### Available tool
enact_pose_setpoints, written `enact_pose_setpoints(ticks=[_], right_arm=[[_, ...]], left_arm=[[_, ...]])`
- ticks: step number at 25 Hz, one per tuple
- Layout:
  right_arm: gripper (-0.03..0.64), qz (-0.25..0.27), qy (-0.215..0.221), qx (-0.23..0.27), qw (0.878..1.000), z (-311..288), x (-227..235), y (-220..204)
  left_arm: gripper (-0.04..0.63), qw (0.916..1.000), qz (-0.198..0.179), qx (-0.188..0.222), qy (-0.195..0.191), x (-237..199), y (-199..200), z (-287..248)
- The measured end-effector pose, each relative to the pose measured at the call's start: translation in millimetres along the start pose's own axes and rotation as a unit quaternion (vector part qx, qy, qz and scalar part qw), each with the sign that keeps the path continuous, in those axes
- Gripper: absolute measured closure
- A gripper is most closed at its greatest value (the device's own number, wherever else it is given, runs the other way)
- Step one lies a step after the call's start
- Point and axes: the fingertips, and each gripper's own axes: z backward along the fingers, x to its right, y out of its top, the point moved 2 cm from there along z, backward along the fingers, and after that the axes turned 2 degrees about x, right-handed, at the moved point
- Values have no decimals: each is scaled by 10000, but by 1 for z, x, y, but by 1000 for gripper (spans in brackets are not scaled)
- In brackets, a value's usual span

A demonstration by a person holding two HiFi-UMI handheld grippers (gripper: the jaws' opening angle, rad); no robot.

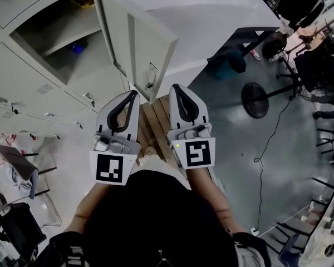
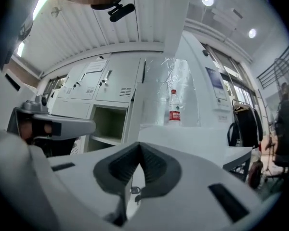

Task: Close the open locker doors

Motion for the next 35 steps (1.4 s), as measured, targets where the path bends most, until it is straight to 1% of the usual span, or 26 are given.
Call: enact_pose_setpoints(ticks=[5, 12, 17, 21, 25, 29, 35], right_arm=[[615, -78, 555, -41, 9984, -10, -4, -9], [615, -73, 987, -113, 9950, -15, -7, -22], [608, -192, 1447, -71, 9893, -18, -9, -32], [573, -170, 1626, -417, 9857, -21, -13, -46], [528, -422, 1876, -354, 9807, -28, -15, -52], [523, -586, 1996, -531, 9767, -30, -14, -60], [523, -531, 2177, -629, 9725, -34, -16, -67]], left_arm=[[594, 9992, -68, -158, 372, -7, -6, -1], [594, 9987, -138, -166, 463, -7, -12, -5], [594, 9982, -152, -225, 541, -5, -18, -5], [594, 9978, -173, -247, 584, -10, -20, -4], [593, 9973, -120, -277, 665, -14, -23, -4], [594, 9972, -107, -280, 688, -15, -22, -6], [594, 9967, -80, -327, 732, -17, -24, -5]])
